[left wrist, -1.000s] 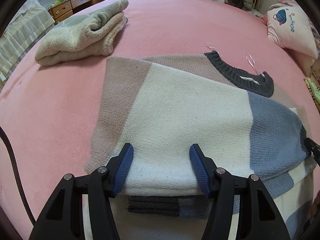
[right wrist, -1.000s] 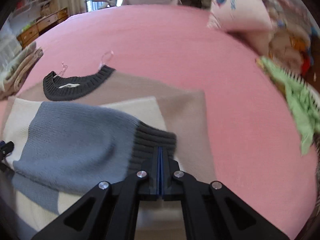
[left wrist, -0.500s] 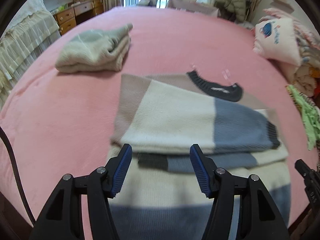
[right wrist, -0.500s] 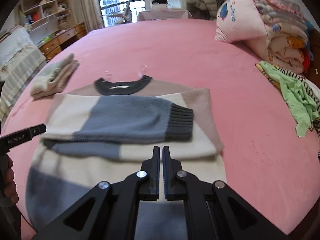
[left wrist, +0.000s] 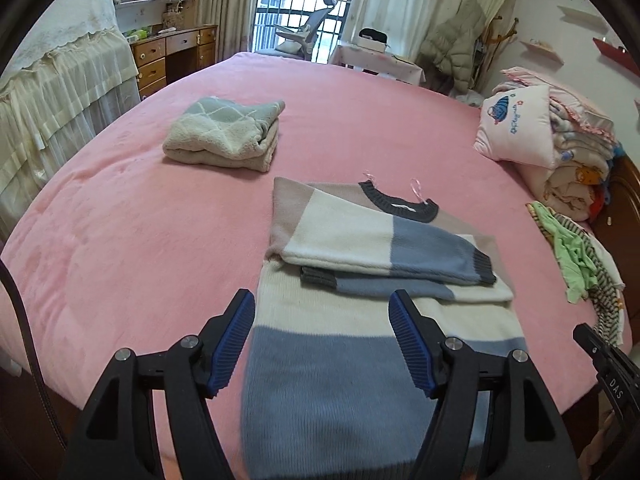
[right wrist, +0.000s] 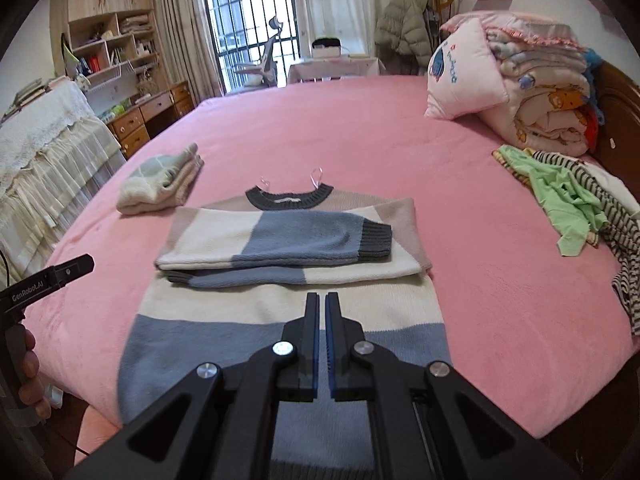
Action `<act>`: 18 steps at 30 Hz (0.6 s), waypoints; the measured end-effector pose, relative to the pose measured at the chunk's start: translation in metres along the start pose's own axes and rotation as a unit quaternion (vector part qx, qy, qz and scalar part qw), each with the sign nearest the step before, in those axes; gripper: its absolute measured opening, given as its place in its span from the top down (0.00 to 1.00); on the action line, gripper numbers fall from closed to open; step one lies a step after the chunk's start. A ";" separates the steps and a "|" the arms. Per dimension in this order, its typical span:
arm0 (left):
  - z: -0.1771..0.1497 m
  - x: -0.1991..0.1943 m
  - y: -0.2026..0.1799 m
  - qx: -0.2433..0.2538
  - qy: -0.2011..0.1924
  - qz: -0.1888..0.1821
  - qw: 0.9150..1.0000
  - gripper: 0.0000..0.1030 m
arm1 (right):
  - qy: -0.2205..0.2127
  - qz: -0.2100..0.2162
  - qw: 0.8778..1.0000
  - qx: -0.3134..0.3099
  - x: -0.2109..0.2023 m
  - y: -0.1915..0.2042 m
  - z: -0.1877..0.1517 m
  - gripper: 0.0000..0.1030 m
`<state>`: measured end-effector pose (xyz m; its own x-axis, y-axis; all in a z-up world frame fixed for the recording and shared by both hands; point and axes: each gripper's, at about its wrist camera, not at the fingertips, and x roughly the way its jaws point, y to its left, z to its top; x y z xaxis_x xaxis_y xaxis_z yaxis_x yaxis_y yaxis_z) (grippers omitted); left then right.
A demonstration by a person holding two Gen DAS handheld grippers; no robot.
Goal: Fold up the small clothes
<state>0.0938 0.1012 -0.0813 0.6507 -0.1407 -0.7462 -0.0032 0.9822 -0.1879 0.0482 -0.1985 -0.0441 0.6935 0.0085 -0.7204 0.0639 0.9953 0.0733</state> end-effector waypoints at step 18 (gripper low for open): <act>-0.043 -0.054 -0.024 0.048 -0.011 -0.007 0.999 0.16 | -0.051 -0.038 0.996 -0.061 -0.068 0.025 -0.034 0.83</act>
<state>0.0257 0.0804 -0.0640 0.6668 -0.1531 -0.7294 0.0778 0.9876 -0.1362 -0.0218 -0.1712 -0.0173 0.7602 -0.0703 -0.6458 0.0350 0.9971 -0.0674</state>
